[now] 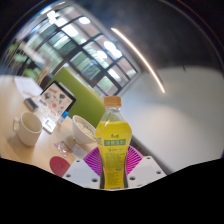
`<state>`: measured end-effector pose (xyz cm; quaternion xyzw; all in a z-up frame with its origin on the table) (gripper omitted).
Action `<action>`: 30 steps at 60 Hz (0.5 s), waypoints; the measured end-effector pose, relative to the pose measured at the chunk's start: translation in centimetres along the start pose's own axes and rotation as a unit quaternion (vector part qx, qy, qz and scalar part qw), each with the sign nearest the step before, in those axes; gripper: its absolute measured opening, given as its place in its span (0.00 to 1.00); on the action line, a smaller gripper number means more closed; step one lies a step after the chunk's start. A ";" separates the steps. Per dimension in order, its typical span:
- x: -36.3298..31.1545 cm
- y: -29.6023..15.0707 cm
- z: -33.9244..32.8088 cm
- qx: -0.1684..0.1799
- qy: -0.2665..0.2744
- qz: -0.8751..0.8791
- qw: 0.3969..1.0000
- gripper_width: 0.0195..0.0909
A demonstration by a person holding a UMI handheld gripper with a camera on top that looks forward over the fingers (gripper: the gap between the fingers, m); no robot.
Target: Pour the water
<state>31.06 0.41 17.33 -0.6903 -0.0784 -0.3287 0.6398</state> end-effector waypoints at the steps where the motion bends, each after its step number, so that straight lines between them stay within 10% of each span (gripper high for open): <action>1: -0.4 -0.8 -0.1 0.004 0.000 -0.030 1.000 0.08; 30: -8.9 -5.0 0.9 0.041 -0.007 -0.712 0.701 0.09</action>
Point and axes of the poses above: the point between the fingertips, and its own axes, seen from behind it with the camera up: x to the right, y down, z forward, the way the camera looks, the point moved 5 cm from there along -z, backward, against the way the camera looks, and after that the axes turned 8 degrees about z, right-handed, at the moved point
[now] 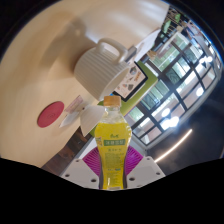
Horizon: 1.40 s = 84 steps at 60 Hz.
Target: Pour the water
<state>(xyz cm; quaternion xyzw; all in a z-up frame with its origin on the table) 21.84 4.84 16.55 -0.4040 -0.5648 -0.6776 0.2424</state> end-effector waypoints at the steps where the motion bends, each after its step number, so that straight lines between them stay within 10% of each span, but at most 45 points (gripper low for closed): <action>1: 0.2 -0.3 0.5 0.001 -0.002 -0.007 1.000 0.09; 19: 0.4 0.0 0.5 0.007 0.007 0.007 1.000 0.09; 29: 4.3 4.9 -0.4 -0.017 0.082 0.298 0.951 0.10; 50: -6.8 2.1 0.7 0.059 -0.029 0.947 0.314 0.11; 75: -7.9 0.2 3.6 0.075 -0.077 0.906 0.409 0.14; 84: -7.3 -0.3 3.8 0.065 -0.093 0.913 0.391 0.41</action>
Point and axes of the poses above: the point between the fingertips, and its own axes, seen from behind it with the camera up: x to the right, y down, z forward, the way the camera looks, the point moved 5 cm from there along -z, backward, against the way the camera looks, and after that the axes turned 8 degrees about z, right-handed, at the moved point
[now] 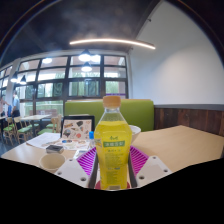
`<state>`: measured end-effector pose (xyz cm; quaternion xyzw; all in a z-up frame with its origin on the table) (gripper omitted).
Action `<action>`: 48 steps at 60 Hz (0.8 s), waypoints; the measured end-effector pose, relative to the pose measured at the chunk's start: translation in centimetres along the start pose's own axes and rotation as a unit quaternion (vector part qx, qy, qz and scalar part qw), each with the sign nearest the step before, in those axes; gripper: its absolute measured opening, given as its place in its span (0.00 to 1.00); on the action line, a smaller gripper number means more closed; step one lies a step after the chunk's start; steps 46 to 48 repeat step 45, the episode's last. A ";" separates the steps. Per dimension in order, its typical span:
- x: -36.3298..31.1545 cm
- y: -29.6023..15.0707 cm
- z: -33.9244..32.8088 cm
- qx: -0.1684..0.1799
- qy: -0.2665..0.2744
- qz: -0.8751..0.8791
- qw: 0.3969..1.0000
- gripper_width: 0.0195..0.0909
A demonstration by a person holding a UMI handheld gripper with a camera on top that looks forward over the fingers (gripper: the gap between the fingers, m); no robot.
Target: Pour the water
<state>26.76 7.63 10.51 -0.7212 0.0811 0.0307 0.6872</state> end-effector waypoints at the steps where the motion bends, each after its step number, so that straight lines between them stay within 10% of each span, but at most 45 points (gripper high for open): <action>1: 0.0 0.0 0.0 -0.004 0.001 -0.001 1.000 0.43; 8: 0.3 -0.5 -1.3 -0.030 0.016 0.010 0.999 0.93; 48: -11.1 -0.4 -28.8 -0.046 -0.019 -0.037 0.998 0.90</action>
Point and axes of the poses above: the point between the fingertips, and its own axes, seen from behind it with the camera up: x to the right, y down, z forward, the way the camera looks, the point moved 5 cm from there along -z, backward, against the way the camera looks, and after that the axes turned 8 degrees about z, right-handed, at the moved point
